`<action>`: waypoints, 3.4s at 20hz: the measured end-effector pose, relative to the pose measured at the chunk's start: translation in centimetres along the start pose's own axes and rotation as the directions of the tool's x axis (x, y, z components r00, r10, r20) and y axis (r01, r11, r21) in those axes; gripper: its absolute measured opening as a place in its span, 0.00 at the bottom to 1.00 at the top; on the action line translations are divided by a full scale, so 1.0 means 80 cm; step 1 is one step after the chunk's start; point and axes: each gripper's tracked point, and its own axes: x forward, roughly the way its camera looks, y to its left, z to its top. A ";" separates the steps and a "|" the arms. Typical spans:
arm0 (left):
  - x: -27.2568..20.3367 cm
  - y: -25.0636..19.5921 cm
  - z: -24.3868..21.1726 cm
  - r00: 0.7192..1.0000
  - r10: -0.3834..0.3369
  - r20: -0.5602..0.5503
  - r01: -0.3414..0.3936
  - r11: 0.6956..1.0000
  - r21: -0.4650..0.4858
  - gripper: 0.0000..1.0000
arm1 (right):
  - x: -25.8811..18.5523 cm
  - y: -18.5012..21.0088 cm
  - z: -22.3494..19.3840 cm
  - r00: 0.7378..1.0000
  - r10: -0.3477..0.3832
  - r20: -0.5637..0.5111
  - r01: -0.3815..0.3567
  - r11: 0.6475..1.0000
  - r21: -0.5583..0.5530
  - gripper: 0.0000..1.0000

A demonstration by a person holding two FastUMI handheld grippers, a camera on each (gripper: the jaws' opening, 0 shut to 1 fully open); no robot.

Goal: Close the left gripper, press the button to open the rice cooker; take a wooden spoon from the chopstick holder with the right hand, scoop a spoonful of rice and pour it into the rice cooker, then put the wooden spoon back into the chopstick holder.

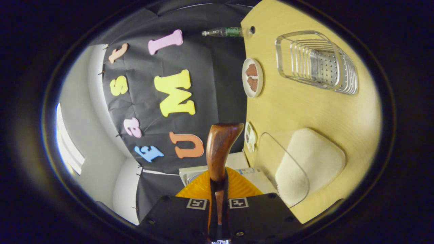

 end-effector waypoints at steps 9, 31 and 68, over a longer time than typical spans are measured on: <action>-0.010 0.050 0.014 0.995 0.093 -0.033 -0.093 0.995 -0.017 0.95 | 0.094 0.100 -0.037 0.993 0.068 -0.092 -0.076 0.993 -0.095 0.10; -0.053 0.088 -0.005 0.983 0.163 -0.083 -0.166 0.986 -0.035 0.95 | 0.332 0.104 -0.181 0.987 -0.150 -0.054 0.037 0.543 -0.839 0.11; -0.044 0.044 0.000 0.991 0.111 -0.077 -0.114 0.993 -0.042 0.94 | 0.166 0.161 -0.194 1.000 0.016 -0.013 -0.007 -0.319 -0.948 0.12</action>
